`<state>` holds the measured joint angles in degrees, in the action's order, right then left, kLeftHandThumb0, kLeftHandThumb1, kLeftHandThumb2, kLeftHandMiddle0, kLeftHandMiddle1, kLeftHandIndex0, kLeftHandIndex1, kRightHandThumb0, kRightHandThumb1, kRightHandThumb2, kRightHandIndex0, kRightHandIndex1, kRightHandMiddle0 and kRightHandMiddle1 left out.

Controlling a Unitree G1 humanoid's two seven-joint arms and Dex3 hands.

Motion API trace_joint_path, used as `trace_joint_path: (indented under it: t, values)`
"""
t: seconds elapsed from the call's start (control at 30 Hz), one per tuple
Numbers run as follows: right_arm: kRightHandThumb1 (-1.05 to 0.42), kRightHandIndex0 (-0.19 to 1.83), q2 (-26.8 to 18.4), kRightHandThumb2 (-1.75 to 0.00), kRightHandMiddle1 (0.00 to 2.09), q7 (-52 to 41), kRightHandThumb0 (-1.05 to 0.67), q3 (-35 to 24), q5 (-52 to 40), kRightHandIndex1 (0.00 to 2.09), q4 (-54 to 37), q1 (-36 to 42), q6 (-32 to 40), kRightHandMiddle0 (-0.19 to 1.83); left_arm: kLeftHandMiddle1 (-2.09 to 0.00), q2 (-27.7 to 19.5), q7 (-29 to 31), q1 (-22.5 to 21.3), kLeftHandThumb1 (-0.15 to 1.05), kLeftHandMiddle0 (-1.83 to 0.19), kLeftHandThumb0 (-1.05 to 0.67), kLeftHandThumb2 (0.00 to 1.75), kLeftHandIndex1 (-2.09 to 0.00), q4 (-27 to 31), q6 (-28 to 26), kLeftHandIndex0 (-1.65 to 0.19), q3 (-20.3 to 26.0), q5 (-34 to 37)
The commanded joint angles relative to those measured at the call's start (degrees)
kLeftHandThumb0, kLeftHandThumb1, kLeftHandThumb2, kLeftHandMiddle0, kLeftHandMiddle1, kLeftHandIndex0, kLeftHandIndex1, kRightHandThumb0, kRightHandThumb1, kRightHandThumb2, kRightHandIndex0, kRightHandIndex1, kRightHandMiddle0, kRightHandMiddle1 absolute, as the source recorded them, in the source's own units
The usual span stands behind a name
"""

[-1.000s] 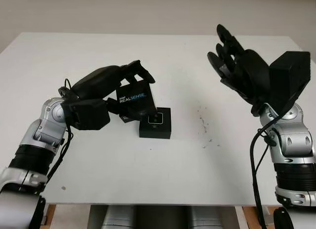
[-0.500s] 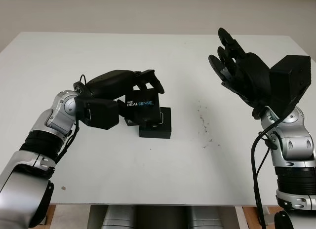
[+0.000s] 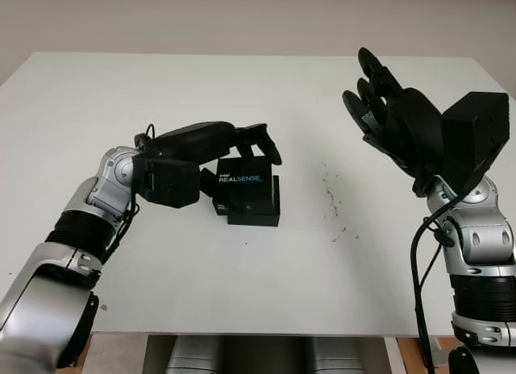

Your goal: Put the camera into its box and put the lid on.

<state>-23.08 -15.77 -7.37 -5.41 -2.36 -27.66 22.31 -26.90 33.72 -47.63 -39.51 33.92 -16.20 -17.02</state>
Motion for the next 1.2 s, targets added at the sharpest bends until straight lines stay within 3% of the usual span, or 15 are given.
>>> trace_joint_path:
  t: [0.0, 0.27, 0.53, 0.87, 1.17]
  values:
    - [-1.05, -0.13, 0.0, -0.39, 0.05, 0.1, -0.73, -0.6, -0.5, 0.05, -1.6, 0.4, 0.5, -0.08, -1.54, 0.3, -0.3, 0.3, 0.93, -0.4, -0.1, 0.05, -1.62, -0.4, 0.1, -0.34, 0.4, 0.5]
    - [-1.05, -0.13, -0.5, -0.4, 0.05, -0.3, -0.72, -1.3, -1.0, 0.06, -2.5, 1.4, 0.6, -0.08, -1.55, 1.0, -2.3, 0.8, 0.95, -0.37, -0.1, 0.06, -1.6, -0.8, -0.4, -0.31, -0.4, -1.1]
    - [-1.05, -0.13, 0.2, -0.42, 0.05, 0.2, -0.7, -1.2, -1.1, 0.05, -3.7, 1.9, 1.2, -0.09, -1.56, 2.4, -6.1, -0.6, 0.94, -0.38, -0.11, 0.05, -1.59, -5.9, 2.8, -0.32, -1.4, -3.9]
    - [-1.05, -0.13, 0.3, -0.42, 0.05, 0.9, -0.71, -0.9, -0.9, 0.05, -4.1, 2.5, 1.1, -0.09, -1.51, 3.3, -8.3, -1.0, 0.94, -0.39, -0.08, 0.05, -1.56, -8.1, 5.3, -0.3, -2.0, -5.5]
    - [-1.05, -0.13, 1.2, -0.39, 0.06, 1.8, -0.73, -1.0, -1.6, 0.05, -4.8, 3.0, 1.8, -0.08, -1.56, 3.5, -6.7, -0.9, 0.93, -0.37, -0.06, 0.05, -1.58, -6.9, 4.1, -0.32, -2.8, -5.9]
